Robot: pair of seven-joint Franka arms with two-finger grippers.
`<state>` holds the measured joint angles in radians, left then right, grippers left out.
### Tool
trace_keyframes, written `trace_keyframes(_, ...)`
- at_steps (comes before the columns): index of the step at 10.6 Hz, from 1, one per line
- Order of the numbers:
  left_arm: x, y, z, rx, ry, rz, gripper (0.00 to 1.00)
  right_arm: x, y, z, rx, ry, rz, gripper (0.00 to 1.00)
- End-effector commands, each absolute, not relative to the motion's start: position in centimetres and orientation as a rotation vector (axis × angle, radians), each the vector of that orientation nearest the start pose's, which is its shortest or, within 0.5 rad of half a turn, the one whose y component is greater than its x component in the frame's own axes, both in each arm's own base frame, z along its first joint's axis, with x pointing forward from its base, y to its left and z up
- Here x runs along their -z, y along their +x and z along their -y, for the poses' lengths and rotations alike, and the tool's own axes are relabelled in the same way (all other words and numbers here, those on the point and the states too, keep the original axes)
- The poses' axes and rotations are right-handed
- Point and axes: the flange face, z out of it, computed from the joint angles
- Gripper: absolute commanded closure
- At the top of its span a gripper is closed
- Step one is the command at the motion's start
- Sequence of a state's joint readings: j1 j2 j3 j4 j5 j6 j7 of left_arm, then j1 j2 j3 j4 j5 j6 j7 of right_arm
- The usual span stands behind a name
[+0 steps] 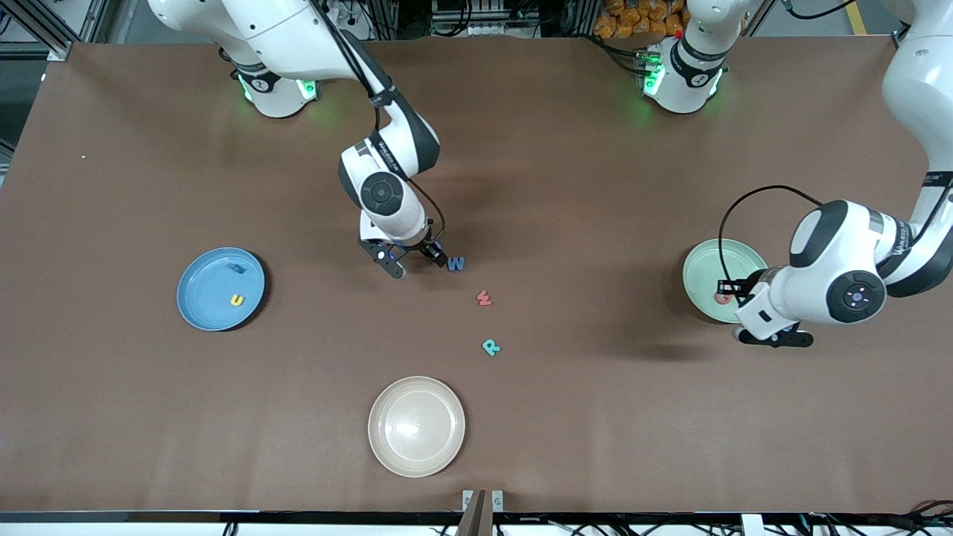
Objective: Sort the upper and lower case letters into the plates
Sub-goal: 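Place the H on the green plate while the right gripper reaches letters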
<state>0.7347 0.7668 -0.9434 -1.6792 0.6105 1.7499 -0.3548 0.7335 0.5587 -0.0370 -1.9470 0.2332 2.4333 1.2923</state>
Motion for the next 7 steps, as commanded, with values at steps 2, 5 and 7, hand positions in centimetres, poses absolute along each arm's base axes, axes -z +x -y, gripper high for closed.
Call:
trace_keyframes(2, -25.4, 62.6, 0.4, -0.529, -3.045, -0.051, 0.25, -17.3, 45.7, -41.1, -0.215, -2.916, -1.166, 0.05)
trace_keyframes(5, -25.2, 62.5, 0.3, -0.535, -3.044, -0.052, 0.00, -17.3, 45.8, -40.9, -0.209, -2.923, -1.159, 0.17)
trace_keyframes(7, -25.7, 62.7, 1.4, -0.523, -3.041, -0.076, 0.00, -17.3, 46.0, -40.7, -0.206, -2.928, -1.155, 0.33)
